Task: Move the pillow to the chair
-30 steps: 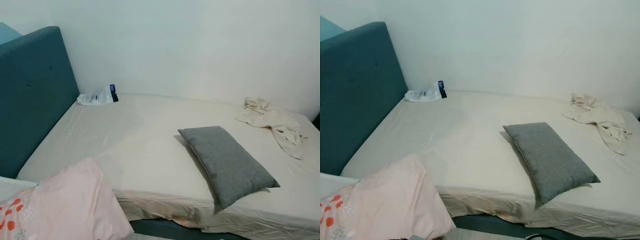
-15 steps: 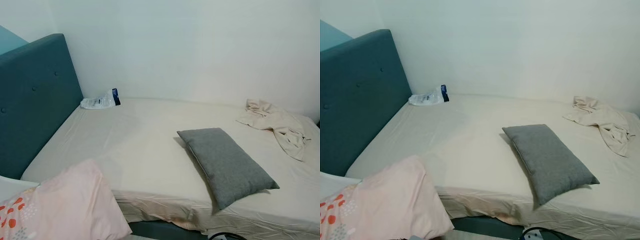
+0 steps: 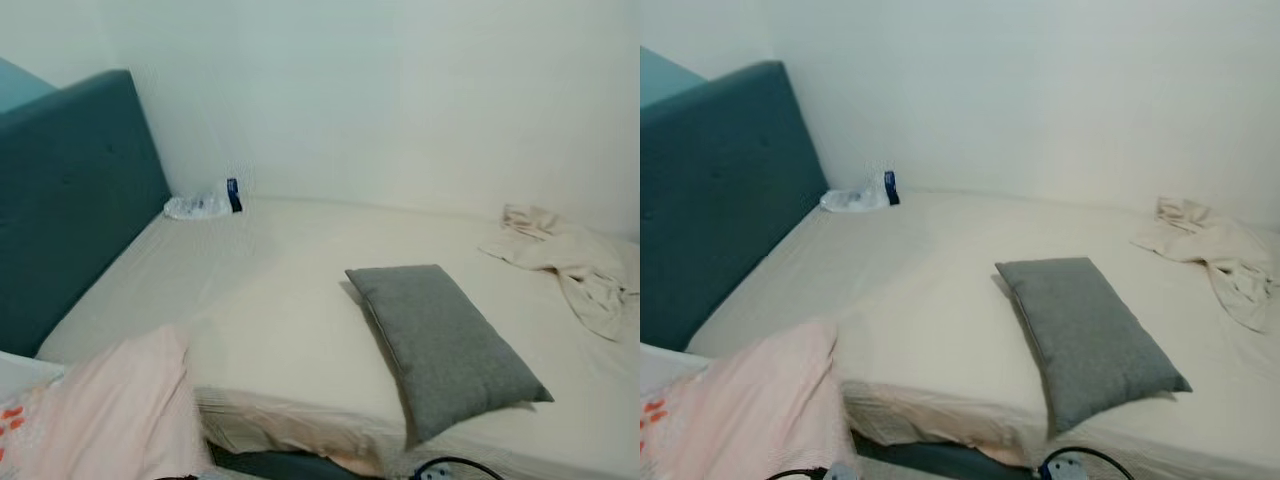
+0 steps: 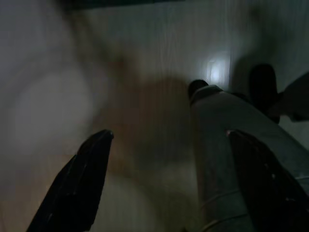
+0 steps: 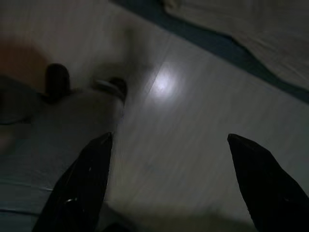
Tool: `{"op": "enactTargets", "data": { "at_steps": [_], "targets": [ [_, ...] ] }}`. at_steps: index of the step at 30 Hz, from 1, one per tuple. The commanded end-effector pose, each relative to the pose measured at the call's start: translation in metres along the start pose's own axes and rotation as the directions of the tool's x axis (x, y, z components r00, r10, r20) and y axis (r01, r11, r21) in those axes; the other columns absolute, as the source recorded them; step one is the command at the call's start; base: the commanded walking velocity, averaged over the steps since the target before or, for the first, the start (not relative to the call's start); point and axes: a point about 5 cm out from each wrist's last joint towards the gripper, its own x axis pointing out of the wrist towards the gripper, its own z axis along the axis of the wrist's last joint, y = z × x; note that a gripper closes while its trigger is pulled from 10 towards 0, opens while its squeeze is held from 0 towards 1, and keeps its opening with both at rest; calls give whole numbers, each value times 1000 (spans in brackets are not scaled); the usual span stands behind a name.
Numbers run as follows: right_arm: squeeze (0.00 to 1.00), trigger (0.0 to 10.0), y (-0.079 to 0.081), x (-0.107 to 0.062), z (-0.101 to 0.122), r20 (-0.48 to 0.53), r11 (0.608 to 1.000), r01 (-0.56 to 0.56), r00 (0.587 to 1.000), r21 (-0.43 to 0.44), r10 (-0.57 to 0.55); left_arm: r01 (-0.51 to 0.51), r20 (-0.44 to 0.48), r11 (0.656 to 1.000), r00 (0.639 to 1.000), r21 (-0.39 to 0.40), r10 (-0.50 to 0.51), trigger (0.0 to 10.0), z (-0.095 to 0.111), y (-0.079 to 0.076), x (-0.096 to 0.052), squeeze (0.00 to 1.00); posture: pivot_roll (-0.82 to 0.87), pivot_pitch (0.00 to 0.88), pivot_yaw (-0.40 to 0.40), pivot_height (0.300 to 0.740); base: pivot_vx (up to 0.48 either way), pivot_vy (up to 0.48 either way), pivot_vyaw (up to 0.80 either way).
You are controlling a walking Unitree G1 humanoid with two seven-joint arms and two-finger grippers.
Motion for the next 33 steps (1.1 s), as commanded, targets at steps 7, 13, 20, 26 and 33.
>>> {"op": "enactTargets", "data": {
  "at_steps": [7, 13, 20, 26, 33],
  "targets": [
    [0, 10000, 1, 0, -6, -22, 1000, -4, 1000, -6, 4, 9, -62, 1000, 998, 8, -9, 10000, -16, -1, -2, 0, 7, 0, -11, 740, 0, 0, 0],
    [0, 10000, 1, 0, -6, -24, 1000, -6, 1000, -12, 5, 19, -63, 1000, 998, 21, -18, 10000, -17, -1, -2, 0, 9, 0, -13, 740, 0, -160, 0],
    [0, 10000, 1, 0, -7, -26, 1000, -5, 1000, -19, 5, 19, -65, 1000, 998, -6, -19, 10000, -18, -3, -3, 0, 7, 0, -14, 740, 0, -274, 0],
    [0, 10000, 2, 0, -8, -29, 1000, -6, 1000, -24, 5, 79, -65, 997, 995, -10, -79, 10000, -18, -11, -3, 0, 6, 0, -12, 740, 0, 0, 0],
    [0, 10000, 2, 0, -9, -31, 1000, -6, 999, -21, 6, 114, -57, 993, 992, 8, -113, 10000, -17, -20, -3, 0, 3, 0, -9, 740, 0, 0, 0]
  ]
}}
